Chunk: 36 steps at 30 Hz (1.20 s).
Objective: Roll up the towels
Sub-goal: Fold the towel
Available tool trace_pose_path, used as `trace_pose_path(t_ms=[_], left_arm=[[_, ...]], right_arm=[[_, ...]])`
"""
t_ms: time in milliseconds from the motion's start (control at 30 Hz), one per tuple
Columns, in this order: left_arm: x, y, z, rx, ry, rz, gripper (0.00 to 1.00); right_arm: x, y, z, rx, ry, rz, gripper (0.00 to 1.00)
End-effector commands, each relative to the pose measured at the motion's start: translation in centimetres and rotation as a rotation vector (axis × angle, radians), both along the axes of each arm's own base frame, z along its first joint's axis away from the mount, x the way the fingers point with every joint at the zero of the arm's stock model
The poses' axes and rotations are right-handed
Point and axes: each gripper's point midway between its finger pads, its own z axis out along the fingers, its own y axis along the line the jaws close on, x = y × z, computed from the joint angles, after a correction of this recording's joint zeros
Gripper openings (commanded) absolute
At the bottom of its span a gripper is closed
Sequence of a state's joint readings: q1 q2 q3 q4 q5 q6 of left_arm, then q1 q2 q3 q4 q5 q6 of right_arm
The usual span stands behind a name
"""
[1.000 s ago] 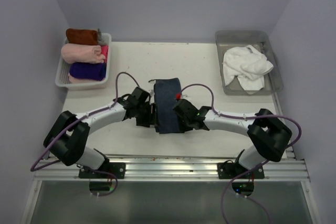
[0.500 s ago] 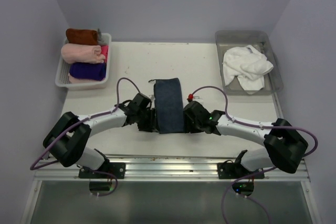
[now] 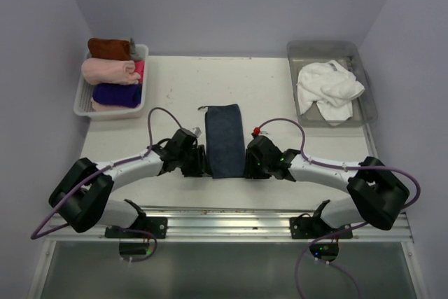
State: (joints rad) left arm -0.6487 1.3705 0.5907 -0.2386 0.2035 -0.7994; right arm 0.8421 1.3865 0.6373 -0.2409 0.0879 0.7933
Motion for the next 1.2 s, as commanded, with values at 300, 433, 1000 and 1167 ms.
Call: trace_pose_path(t_ms=[300,433,1000,1167], left_arm=[[1.2,-0.9,0.3,-0.047,-0.053,0.035,0.47],[1.3,-1.0,0.0,-0.044,-0.046,0.036,0.54],[0.2,0.5,-2.9,0.068,0.030,0.063,0.40],[-0.2,1.1,-3.8,0.105,0.061,0.088,0.29]], right_arm=[[1.0,1.1,1.5,0.072,-0.041,-0.018,0.45],[0.9,1.2,1.3,0.066,-0.036,-0.013,0.43],[0.4,1.7,-0.2,0.081,0.011,-0.018,0.33],[0.4,1.6,-0.4,0.074,0.018,-0.016,0.33]])
